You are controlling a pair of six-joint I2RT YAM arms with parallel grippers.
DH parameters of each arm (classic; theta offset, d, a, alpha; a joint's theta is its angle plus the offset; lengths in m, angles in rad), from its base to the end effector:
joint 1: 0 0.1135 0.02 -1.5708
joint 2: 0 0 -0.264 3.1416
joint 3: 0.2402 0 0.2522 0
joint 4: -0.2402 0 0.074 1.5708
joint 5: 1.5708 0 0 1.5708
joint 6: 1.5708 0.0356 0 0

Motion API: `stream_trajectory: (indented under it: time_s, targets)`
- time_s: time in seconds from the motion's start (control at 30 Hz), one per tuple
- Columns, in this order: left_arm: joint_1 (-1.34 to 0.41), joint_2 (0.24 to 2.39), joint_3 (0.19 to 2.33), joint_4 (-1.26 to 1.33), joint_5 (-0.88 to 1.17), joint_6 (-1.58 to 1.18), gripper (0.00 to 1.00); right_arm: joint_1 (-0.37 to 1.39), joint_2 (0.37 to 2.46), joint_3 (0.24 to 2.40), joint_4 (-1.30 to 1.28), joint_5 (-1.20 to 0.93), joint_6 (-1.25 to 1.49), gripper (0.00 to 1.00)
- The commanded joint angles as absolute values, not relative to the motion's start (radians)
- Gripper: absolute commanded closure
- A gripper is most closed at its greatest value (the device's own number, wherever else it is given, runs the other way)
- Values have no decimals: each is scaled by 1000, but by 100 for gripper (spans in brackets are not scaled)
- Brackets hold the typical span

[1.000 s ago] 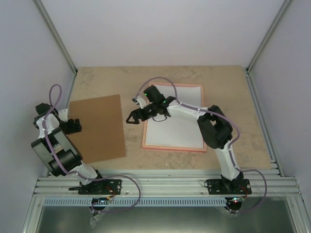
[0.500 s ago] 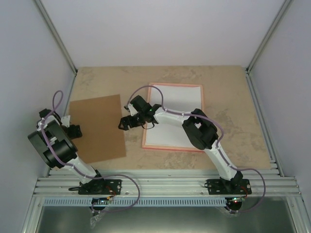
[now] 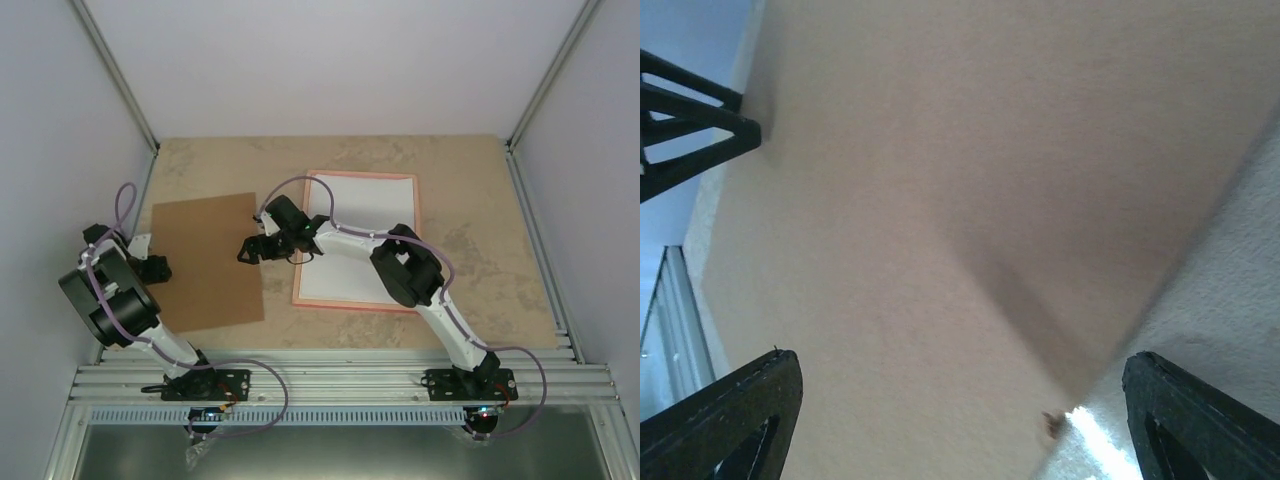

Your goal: Put the photo into the frame

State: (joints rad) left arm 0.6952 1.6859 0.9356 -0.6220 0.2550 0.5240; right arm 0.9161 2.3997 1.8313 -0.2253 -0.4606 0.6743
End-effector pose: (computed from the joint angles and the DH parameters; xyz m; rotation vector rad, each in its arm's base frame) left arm 0.2298 0.1800 0.1463 -0.2060 2.8236 -0.1362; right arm 0.3087 0.4282 0.1351 -0.5725 2.6020 1.2105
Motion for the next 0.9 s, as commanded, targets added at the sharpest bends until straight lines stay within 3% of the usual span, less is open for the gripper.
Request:
stream_trajectory:
  time_s: [0.0,0.6,0.87]
  targets:
    - [643,1756,841,-697,417,557,26,913,2458,1809,-243,-518,723,12]
    - [607,1738,875,-759,554,581,37,894,2267,1856,-69,-721,788,23]
    - [469,1703,908,-773,585,558,38,827,2139,1674,-54,-705,791,25]
